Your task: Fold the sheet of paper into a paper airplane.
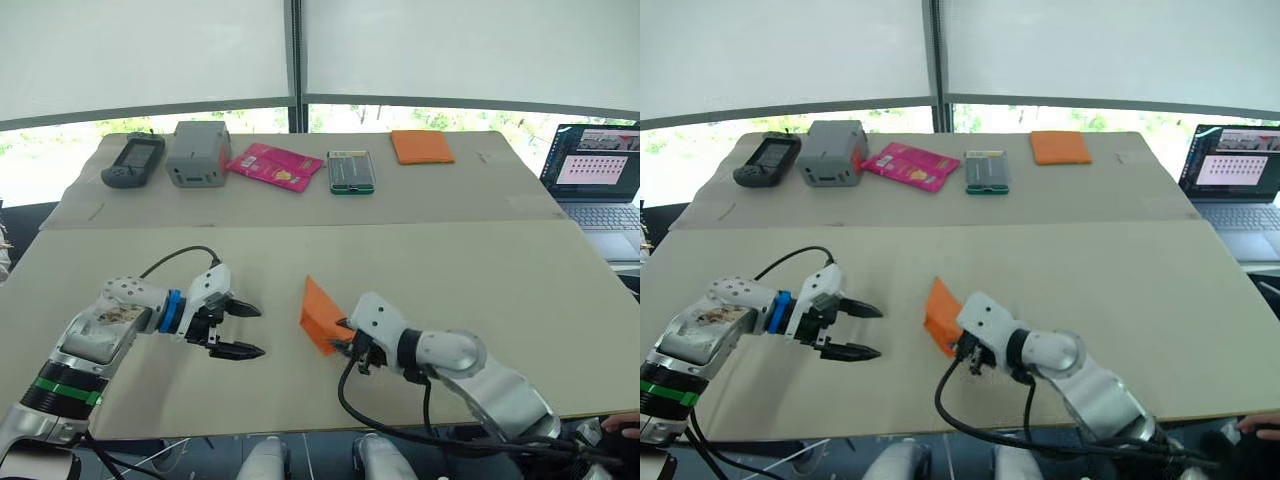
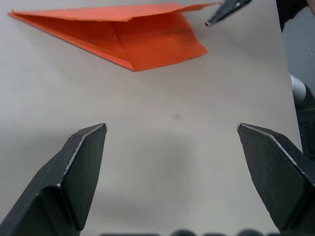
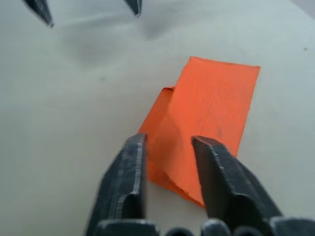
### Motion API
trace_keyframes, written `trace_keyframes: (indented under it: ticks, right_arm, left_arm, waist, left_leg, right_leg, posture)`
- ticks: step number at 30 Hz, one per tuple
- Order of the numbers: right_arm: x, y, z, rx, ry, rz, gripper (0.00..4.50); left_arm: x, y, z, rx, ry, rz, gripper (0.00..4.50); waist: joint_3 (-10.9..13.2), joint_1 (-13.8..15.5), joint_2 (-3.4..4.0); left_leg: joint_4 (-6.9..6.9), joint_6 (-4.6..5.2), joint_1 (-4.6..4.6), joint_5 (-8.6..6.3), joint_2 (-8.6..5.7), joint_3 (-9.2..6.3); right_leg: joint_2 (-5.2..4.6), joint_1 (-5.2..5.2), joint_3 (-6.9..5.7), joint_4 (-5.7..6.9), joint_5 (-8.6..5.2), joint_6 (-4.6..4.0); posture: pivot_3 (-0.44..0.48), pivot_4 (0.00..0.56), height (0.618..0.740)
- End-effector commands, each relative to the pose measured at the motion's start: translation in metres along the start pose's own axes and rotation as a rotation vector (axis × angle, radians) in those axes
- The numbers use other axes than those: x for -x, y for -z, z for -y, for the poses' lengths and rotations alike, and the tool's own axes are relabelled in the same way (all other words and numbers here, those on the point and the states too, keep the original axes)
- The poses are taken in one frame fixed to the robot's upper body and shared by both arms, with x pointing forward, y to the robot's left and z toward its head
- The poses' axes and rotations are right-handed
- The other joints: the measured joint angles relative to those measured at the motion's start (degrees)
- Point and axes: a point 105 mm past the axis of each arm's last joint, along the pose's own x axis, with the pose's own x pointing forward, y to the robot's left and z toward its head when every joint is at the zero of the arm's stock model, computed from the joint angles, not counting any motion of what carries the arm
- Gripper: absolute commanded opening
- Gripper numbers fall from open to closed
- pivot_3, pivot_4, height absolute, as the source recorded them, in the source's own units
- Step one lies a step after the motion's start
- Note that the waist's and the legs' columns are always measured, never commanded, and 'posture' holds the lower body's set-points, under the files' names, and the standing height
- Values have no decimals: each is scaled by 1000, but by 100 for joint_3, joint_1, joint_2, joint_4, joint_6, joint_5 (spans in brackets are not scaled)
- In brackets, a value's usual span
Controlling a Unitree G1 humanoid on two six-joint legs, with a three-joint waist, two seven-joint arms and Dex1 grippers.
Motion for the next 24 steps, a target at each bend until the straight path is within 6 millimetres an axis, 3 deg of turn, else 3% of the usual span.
trace_keyframes:
  ticks: [1, 6, 13, 19, 24]
  right_arm:
    - [4, -15, 12, 123, -66, 66, 114]
    - [5, -17, 23, 318, -210, 76, 19]
    - [14, -16, 20, 656, -492, 123, 19]
    - [5, -4, 34, 863, -537, 114, 19]
    - [2, 3, 31, 945, -561, 163, 19]
  left_arm:
    - [9, -8, -5, -16, -57, 50, 4500]
    - [13, -3, 0, -26, -85, 64, 4500]
    - [20, -7, 11, -33, -99, 120, 4500]
    - [14, -19, 10, -9, -92, 181, 4500]
    - [4, -30, 0, -26, -99, 209, 4500]
  waist:
    - [0, -6, 0]
    - [1, -48, -1]
    - [1, -56, -2]
    - [1, -52, -2]
    - [2, -16, -3]
  left_leg:
    - [0, 0, 0, 0, 0, 1]
    - [0, 0, 5, 0, 2, 9]
    - [0, 0, 3, 0, 5, 5]
    - [2, 0, 15, 0, 4, 12]
    - [9, -1, 27, 1, -1, 11]
  right_leg:
    - [1, 0, 0, 0, 0, 0]
    - [3, 0, 3, 0, 3, -2]
    - [-4, 1, 4, 4, 6, -6]
    - [-7, 8, 5, 9, 12, -7]
    - [-7, 6, 8, 50, 12, -11]
  posture:
    - [0, 150, 740]
    - [0, 150, 740]
    - [0, 150, 740]
    - [0, 150, 740]
    - [0, 150, 740]
